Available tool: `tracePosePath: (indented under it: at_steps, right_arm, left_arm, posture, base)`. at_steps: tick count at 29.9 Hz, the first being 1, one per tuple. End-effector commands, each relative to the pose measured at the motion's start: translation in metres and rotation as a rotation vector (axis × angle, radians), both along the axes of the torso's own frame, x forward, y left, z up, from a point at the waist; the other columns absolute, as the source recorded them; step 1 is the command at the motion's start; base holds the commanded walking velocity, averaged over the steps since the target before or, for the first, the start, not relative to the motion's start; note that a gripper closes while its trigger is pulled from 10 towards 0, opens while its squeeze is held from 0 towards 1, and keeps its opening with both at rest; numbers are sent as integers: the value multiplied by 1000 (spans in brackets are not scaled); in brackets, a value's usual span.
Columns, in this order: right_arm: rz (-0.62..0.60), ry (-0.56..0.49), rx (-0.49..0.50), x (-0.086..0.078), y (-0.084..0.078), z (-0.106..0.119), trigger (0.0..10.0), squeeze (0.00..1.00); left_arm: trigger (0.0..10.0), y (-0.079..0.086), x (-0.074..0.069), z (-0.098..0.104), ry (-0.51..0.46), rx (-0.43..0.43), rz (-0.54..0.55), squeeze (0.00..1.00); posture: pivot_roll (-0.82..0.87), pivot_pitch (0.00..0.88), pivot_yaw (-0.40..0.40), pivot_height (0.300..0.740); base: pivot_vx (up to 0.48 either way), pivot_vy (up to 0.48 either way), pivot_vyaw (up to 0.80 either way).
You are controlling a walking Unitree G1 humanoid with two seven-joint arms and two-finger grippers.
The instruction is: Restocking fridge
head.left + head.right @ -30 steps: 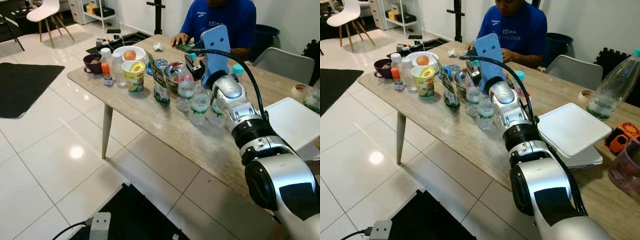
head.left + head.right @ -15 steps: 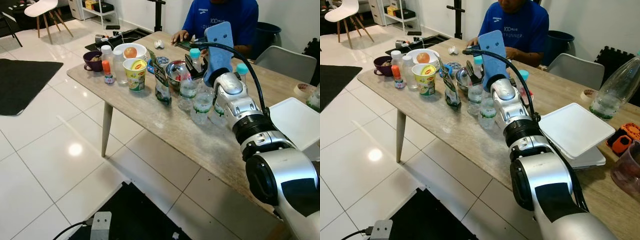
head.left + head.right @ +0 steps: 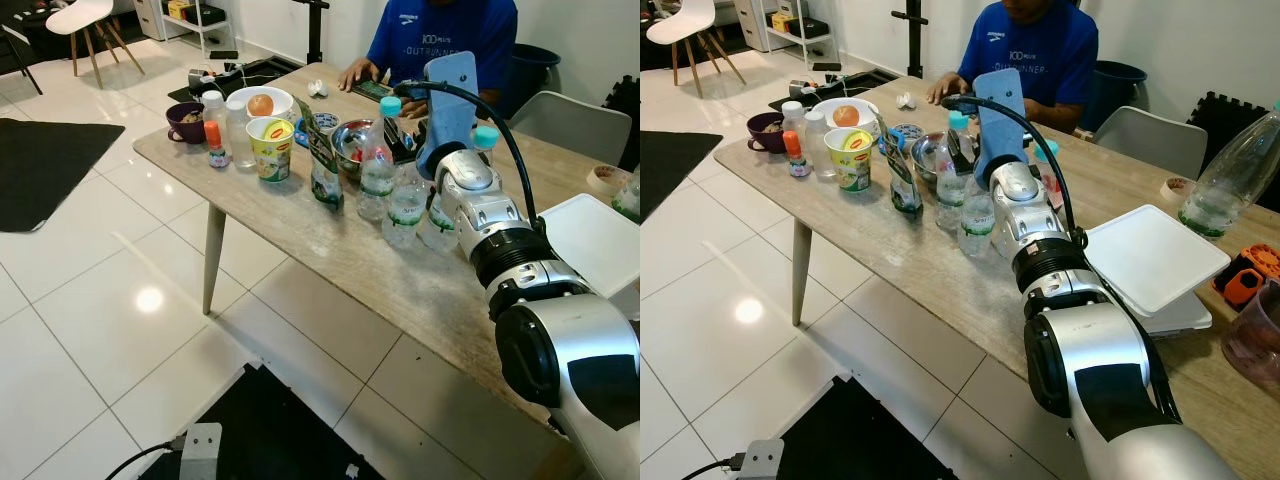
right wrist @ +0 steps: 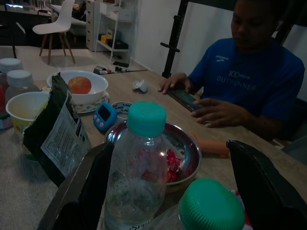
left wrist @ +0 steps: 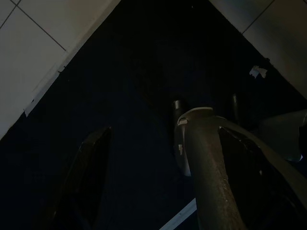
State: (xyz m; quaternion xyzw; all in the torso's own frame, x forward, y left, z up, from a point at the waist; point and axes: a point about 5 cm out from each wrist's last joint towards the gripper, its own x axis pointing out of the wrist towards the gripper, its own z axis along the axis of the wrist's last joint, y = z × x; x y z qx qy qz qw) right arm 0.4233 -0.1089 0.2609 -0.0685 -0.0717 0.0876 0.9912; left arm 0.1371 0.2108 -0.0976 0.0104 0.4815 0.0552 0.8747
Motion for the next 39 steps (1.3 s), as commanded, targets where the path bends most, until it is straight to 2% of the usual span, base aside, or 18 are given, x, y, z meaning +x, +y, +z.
tracePosePath:
  at_steps: [1,21,22,23,24,39]
  right_arm:
    - [-23,35,16,1,-5,-3,10000,0]
    - [-50,100,53,2,-9,-12,10000,0]
    - [-51,103,55,2,-9,-12,4157,0]
    - [-51,103,55,2,-9,-12,4157,0]
    - [-54,106,57,2,-10,-12,0,0]
    - [-51,120,65,2,-11,-13,0,0]
  left_arm:
    - [10000,0,-1,0,-1,-5,3,0]
    - [10000,1,-1,0,-2,-2,3,0]
    - [10000,1,-1,0,-2,-1,3,0]
    - [10000,1,-1,0,-2,-1,3,0]
    - [10000,2,-1,0,-3,-1,3,0]
    - [10000,2,0,1,-5,0,4,0]
  posture:
    - [18,25,-87,740]
    - [17,31,-79,740]
    - [17,31,-77,740]
    - [17,31,-77,740]
    - [18,31,-76,740]
    - [16,31,-73,740]
  base:
    - [0,0,0]
    - [0,0,0]
    - [0,0,0]
    - [0,0,0]
    - [0,0,0]
    - [0,0,0]
